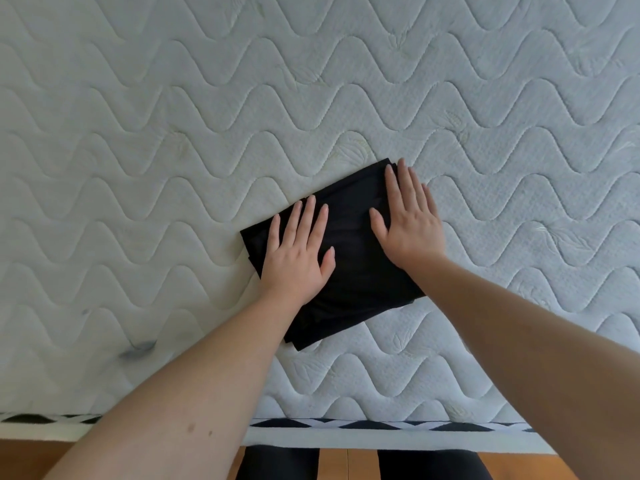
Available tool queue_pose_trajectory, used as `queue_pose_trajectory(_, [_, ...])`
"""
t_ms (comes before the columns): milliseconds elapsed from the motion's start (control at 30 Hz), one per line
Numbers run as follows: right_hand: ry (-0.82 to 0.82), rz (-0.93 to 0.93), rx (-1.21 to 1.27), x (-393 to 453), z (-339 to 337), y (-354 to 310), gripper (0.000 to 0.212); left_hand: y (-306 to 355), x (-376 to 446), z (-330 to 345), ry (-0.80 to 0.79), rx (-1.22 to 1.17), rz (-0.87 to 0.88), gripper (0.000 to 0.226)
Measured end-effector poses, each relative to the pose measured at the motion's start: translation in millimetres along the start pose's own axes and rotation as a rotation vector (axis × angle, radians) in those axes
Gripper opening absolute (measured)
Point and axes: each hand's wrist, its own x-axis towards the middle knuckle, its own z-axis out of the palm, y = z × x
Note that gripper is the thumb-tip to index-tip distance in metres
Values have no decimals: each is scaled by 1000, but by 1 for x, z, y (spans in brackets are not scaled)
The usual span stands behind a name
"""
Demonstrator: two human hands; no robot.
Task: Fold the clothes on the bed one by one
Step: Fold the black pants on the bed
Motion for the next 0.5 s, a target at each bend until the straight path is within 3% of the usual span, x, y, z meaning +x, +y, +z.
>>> queue_pose_trajectory(133, [-67,6,4,4,-1,0,70,-2,1,1,-49,29,17,72])
queue_pose_trajectory(267, [-265,-77,92,13,-22,14,76,0,3,-10,-103,58,7,72])
queue_pose_trajectory(367, [-177,-11,230,1,-38,16,76,-5,-6,-27,-1,-33,25,66])
queue_pose_trajectory(433, [-59,137,316,-23,-39,14,70,-5,-27,-35,163,-100,-79,59])
queue_pose_trajectory(500, [-23,260,389,-44,-35,16,61,1,-52,-41,222,-256,-362,62])
